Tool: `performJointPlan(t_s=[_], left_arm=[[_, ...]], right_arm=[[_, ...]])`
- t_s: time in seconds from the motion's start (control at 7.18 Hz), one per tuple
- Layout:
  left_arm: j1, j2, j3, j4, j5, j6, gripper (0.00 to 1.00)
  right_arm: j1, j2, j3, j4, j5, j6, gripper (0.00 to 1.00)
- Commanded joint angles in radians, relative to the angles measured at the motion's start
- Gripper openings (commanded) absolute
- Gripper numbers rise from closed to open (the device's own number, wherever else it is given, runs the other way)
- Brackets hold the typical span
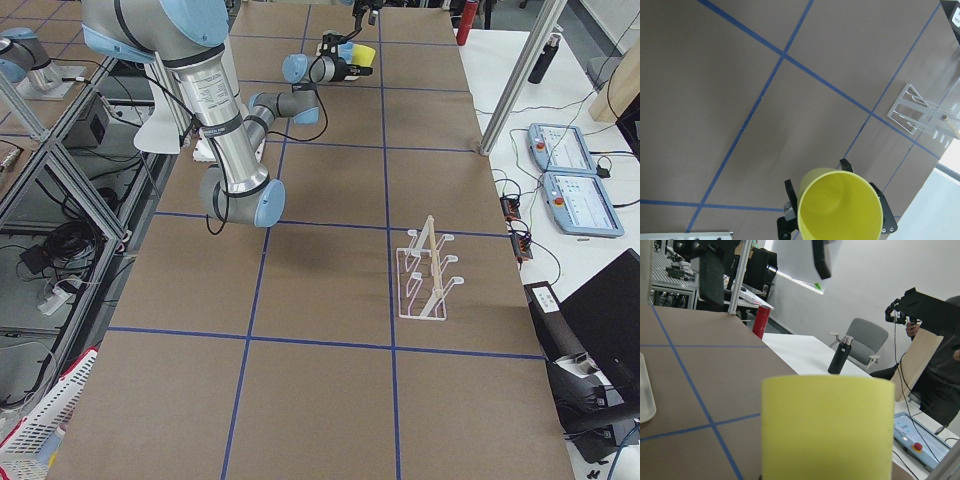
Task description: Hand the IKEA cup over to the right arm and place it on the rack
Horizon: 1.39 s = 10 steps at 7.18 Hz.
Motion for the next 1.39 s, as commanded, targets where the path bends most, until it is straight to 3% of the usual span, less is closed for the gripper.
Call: performJointPlan(t_s=[0.0,0.28,0.42,0.7,0.84,1.11,1.25], left_arm=[[-0.053,0.088,0.000,0.006,0.020,0.208,1.00],[-0.064,0.191,-0.005,0.006,0.133,0.389,1.00],[-0.060,0.251,-0.005,0.006,0.195,0.504,1.00],[-0.082,0.371,0.006,0.014,0.240,0.775,1.00],[-0.134,0.414,0.008,0.047,0.240,0.925,1.00],[-0.207,0.452,0.008,0.158,0.238,1.144,1.00],[-0.207,0.455,0.006,0.161,0.238,1.150,1.00]], right_arm=[[0.043,-0.014,0.059,-0.202,0.002,0.031,0.38],[0.098,-0.086,0.088,-0.264,0.015,0.034,0.34],[0.150,-0.138,0.102,-0.264,0.079,0.034,0.30],[0.363,-0.226,0.107,-0.299,0.478,-0.001,0.27],[0.475,-0.270,0.113,-0.327,0.617,-0.097,0.26],[0.572,-0.414,0.150,-0.327,0.618,-0.356,0.28],[0.600,-0.465,0.148,-0.327,0.614,-0.491,0.24]])
